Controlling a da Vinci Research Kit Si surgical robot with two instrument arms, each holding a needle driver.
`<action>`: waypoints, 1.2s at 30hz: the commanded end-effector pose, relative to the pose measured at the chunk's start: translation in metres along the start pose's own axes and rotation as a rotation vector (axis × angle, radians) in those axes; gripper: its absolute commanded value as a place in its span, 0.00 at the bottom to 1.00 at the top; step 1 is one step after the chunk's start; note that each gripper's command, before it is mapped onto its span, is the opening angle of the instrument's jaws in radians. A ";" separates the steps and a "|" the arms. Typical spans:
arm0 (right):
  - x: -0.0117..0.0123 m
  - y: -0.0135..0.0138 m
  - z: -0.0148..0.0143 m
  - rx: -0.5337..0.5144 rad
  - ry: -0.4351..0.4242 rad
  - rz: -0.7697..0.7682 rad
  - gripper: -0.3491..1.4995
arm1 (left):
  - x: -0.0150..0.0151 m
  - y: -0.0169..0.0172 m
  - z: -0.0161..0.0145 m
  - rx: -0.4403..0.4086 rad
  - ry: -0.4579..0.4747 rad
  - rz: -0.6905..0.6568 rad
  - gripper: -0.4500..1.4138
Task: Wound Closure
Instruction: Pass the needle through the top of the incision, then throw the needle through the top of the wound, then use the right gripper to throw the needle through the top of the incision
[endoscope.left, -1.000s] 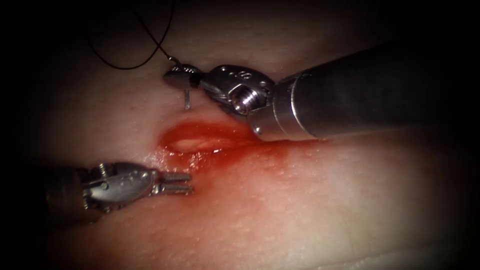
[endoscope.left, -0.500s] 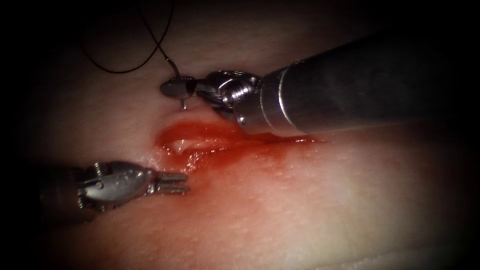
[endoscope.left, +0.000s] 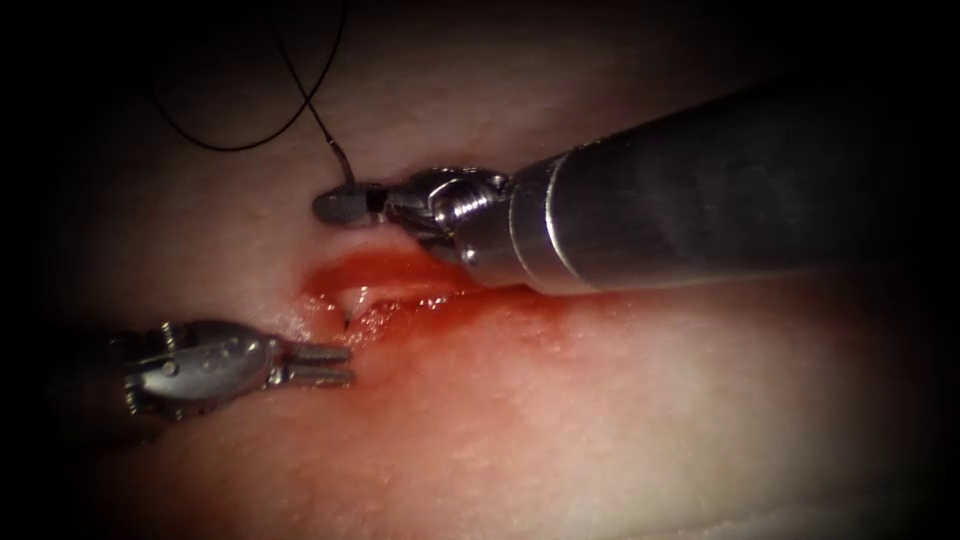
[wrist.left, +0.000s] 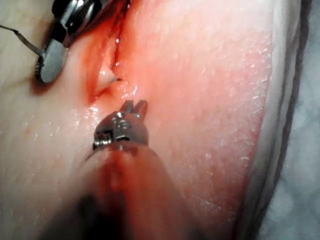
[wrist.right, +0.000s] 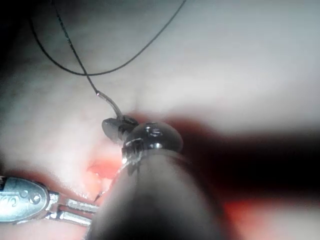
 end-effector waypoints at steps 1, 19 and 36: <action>-0.0001 0.0002 0.0008 0.028 -0.026 0.028 0.00 | -0.0001 -0.0002 0.0007 -0.003 0.001 0.001 0.14; 0.0048 0.0015 -0.0002 0.014 0.264 -0.495 0.90 | -0.0001 -0.0002 0.0005 -0.001 0.001 0.000 0.14; 0.0067 -0.0007 -0.0009 -0.072 0.226 -0.884 0.76 | 0.0000 -0.0002 0.0006 0.000 0.001 0.000 0.13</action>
